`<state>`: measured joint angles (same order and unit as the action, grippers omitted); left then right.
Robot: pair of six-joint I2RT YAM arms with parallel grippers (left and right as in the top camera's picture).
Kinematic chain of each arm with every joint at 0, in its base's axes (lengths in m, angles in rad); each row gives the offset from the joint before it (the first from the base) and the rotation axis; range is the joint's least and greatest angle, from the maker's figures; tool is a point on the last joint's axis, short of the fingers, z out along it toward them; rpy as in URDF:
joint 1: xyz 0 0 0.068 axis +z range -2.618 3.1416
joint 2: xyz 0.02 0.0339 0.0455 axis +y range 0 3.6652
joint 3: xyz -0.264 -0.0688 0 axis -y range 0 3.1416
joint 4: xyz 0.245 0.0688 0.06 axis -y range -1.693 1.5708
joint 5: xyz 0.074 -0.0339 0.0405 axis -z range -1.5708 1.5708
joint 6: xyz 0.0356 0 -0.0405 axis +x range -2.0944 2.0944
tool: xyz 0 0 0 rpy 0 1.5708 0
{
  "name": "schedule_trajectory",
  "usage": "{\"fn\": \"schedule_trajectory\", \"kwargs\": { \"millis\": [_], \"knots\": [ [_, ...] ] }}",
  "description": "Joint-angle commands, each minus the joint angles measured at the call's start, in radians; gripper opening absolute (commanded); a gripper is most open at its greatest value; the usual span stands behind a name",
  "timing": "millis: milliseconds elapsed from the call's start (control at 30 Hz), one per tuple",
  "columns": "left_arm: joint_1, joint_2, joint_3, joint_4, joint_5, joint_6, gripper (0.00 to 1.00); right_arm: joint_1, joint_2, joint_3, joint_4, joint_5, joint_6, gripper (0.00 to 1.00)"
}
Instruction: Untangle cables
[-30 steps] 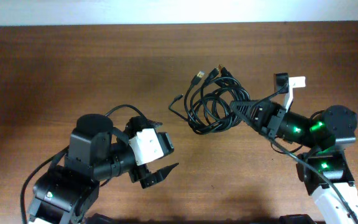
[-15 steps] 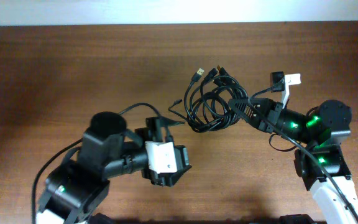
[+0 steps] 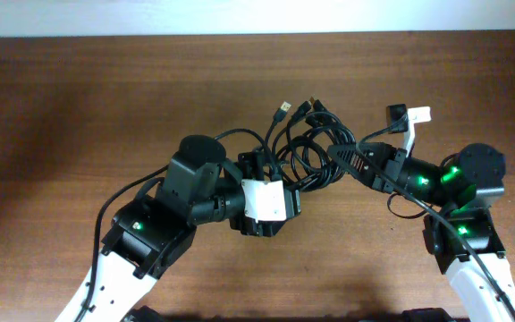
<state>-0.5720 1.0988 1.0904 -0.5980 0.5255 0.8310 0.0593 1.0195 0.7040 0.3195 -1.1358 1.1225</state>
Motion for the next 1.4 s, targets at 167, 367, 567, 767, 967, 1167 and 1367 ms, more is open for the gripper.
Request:
{"fn": "schedule_trajectory", "kwargs": {
  "millis": [167, 367, 567, 767, 967, 1167, 1367],
  "knots": [
    [-0.004, 0.046, 0.012, 0.015, -0.009, 0.013, 0.43, -0.001, -0.006, 0.009, 0.011, -0.041, -0.003, 0.04],
    [-0.004, 0.047, 0.012, 0.023, 0.002, 0.012, 0.34, -0.001, -0.006, 0.009, 0.011, -0.044, -0.007, 0.04],
    [-0.004, 0.047, 0.012, 0.022, 0.021, 0.007, 0.25, -0.001, -0.006, 0.009, 0.011, -0.043, -0.015, 0.04],
    [-0.004, 0.047, 0.012, 0.022, 0.093, -0.011, 0.01, -0.001, -0.006, 0.009, 0.011, -0.043, -0.018, 0.04],
    [-0.004, 0.047, 0.012, 0.023, 0.111, -0.03, 0.0, -0.001, -0.006, 0.009, 0.011, -0.043, -0.019, 0.04],
    [-0.004, 0.047, 0.012, 0.023, 0.161, -0.041, 0.31, -0.001, -0.005, 0.009, 0.01, -0.049, -0.034, 0.04],
    [-0.004, 0.045, 0.012, 0.021, 0.171, -0.041, 0.2, -0.001, 0.005, 0.009, 0.01, -0.073, -0.045, 0.04]
  ]
}}
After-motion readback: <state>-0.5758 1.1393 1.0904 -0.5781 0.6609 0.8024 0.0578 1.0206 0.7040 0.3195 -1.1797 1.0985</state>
